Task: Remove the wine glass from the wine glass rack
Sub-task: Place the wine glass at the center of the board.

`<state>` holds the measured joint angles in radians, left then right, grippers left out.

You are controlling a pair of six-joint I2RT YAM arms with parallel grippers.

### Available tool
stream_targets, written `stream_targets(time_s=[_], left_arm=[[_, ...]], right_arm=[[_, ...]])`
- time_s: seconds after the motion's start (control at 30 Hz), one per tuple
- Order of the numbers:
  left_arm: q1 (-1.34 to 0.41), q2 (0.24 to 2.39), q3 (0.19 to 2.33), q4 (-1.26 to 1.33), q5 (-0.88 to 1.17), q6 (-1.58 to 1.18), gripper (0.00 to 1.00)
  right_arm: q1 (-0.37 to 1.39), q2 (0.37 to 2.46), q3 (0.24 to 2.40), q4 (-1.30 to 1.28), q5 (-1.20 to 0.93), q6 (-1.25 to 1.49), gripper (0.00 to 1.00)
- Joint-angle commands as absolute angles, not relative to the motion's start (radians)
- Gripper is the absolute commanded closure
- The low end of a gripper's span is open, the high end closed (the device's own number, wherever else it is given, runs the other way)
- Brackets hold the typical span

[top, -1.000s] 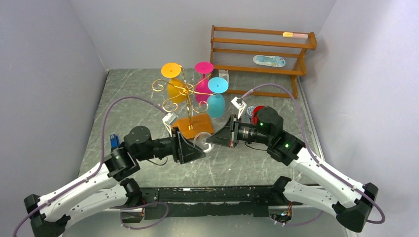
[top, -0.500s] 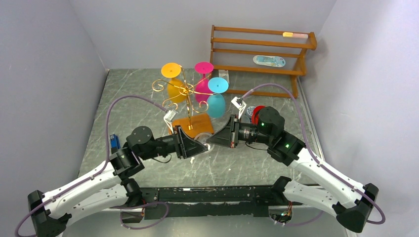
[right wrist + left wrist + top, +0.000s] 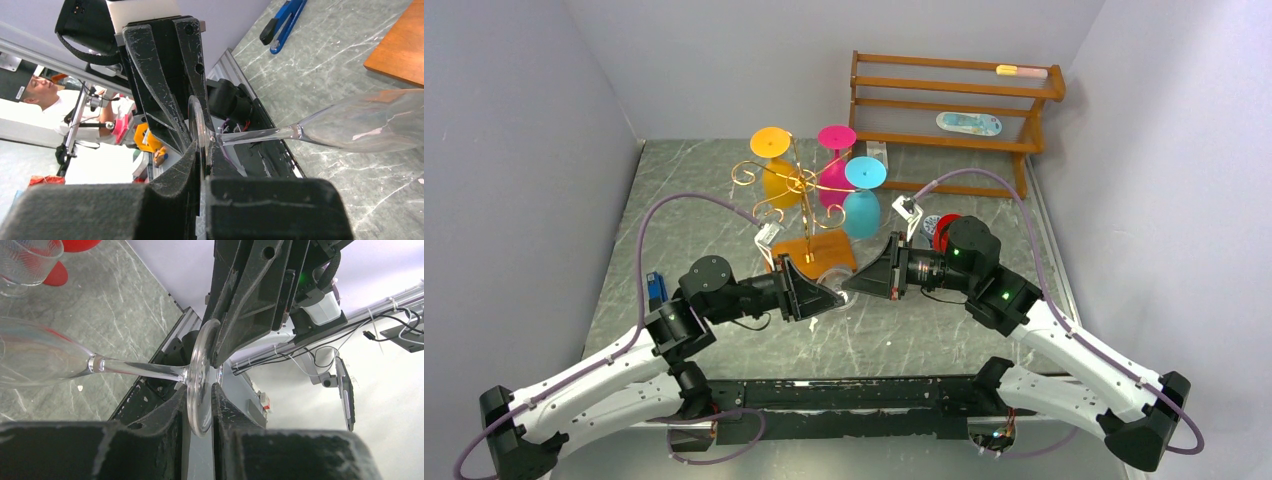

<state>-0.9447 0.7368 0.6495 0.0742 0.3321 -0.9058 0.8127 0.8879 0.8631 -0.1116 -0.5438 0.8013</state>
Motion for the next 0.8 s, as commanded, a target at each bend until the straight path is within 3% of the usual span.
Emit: stream_targets(time_s=[0.0, 0.37, 0.77], left_arm=[[-0.952, 0.746, 0.671, 0.086, 0.337, -0.861, 0.95], [-0.953, 0.759, 0.692, 0.060, 0.399, -0.790, 0.95], [-0.953, 0.750, 0.692, 0.060, 0.440, -0.734, 0.95]], right_arm=[[0.818, 0.885, 0.872, -0.099, -0.561, 0.801, 0.94], [0.818, 0.828, 0.912, -0.196, -0.412, 0.774, 0.52], [0.818, 0.750, 0.920, -0.280, -0.222, 0.760, 0.41]])
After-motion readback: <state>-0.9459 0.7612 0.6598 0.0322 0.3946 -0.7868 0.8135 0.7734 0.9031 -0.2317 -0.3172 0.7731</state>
